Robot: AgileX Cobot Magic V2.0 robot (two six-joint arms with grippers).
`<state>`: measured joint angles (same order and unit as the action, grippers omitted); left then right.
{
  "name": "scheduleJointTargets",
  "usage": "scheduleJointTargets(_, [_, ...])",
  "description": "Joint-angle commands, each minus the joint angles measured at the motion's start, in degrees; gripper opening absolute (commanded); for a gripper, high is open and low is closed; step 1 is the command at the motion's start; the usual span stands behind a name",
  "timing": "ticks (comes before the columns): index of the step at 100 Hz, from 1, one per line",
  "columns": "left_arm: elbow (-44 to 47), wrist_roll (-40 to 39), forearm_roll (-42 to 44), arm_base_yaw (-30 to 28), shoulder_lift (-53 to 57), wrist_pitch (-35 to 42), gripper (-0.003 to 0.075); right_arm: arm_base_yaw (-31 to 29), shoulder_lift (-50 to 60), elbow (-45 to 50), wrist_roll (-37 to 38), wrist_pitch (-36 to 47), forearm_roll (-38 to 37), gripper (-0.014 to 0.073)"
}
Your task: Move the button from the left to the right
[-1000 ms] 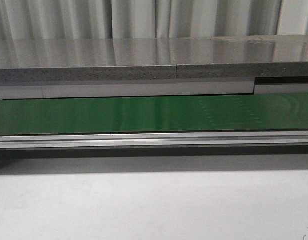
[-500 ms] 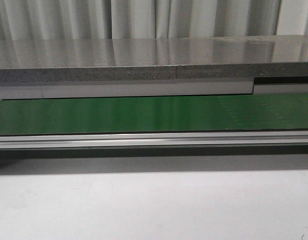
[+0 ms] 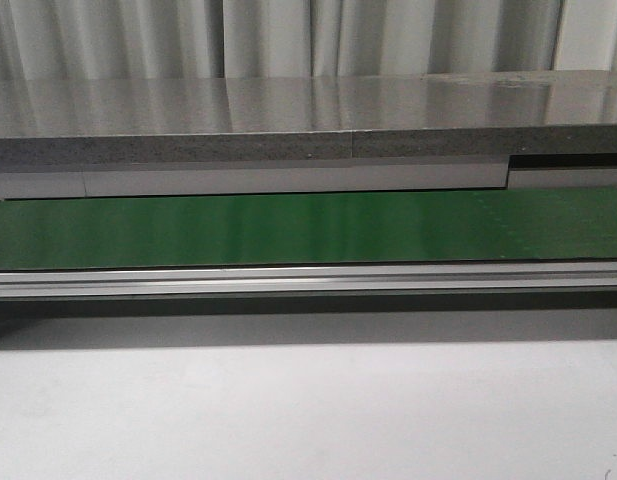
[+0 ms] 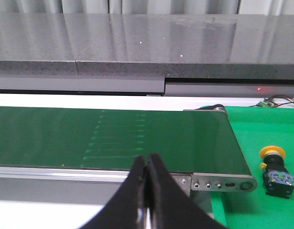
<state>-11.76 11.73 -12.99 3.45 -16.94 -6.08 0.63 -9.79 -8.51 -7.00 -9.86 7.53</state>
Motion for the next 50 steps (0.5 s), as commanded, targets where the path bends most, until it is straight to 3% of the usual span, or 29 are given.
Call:
scheduleJointTargets(1, [-1.8,0.0,-0.7,0.6,-0.3,4.4,-0.0020,-0.2,3.9,1.4,0.8,5.6,-1.3,-0.0067])
scheduleJointTargets(20, [-1.8,0.0,-0.7,0.6,-0.3,4.4,-0.0020,-0.9,11.8,7.2,0.8,5.7,-1.3,-0.0067])
scheduleJointTargets(50, [-1.8,0.0,-0.7,0.6,-0.3,4.4,-0.0020,-1.3,11.5,9.3,0.8,5.8,-1.2,-0.0067])
